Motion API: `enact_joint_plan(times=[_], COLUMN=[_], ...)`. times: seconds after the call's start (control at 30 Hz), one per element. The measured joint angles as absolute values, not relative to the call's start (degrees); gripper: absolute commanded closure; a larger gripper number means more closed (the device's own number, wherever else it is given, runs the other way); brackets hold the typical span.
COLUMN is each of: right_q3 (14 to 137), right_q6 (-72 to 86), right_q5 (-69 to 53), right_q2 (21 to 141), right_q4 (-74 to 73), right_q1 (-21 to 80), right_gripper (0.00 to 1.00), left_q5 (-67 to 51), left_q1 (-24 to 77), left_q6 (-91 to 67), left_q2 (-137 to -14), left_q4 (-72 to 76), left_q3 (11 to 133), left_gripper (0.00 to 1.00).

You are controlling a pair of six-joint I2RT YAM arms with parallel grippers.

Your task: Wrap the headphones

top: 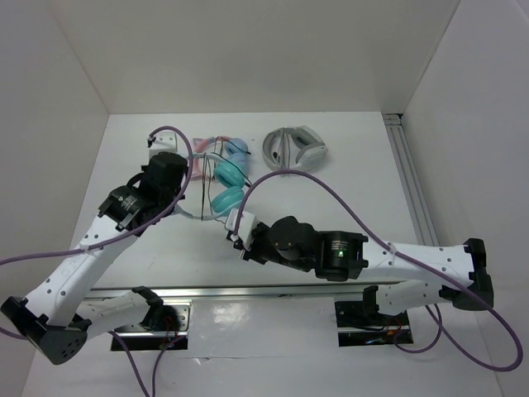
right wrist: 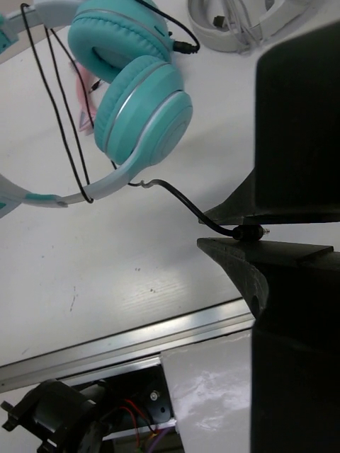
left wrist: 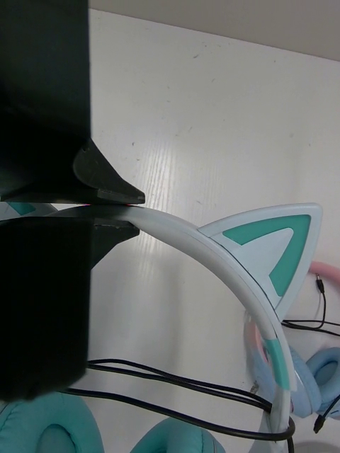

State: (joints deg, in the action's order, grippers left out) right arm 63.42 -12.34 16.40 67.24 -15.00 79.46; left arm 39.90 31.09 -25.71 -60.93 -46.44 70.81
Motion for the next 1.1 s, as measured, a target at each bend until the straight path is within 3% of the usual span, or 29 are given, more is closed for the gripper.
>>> enact_joint_plan(times=[0.73,1.1], right_q3=[66.78,67.31], right_q6=[-11.4,-11.2], right_q5=[-0.1,-1.98], right_q2=[73.36,73.67], right_q4=[-10.68,-9.45], right_q1=[80.38,79.37], right_gripper=[1.0,1.0], left_q5=[34.81,34.06], left_q1=[28.86,29.56], left_q6=[-38.92,-38.85], left_q2=[-65.84,-66.43], left_q4=[-44.51,-42.76], left_q3=[73.28,67.53], left_gripper=[1.0,1.0])
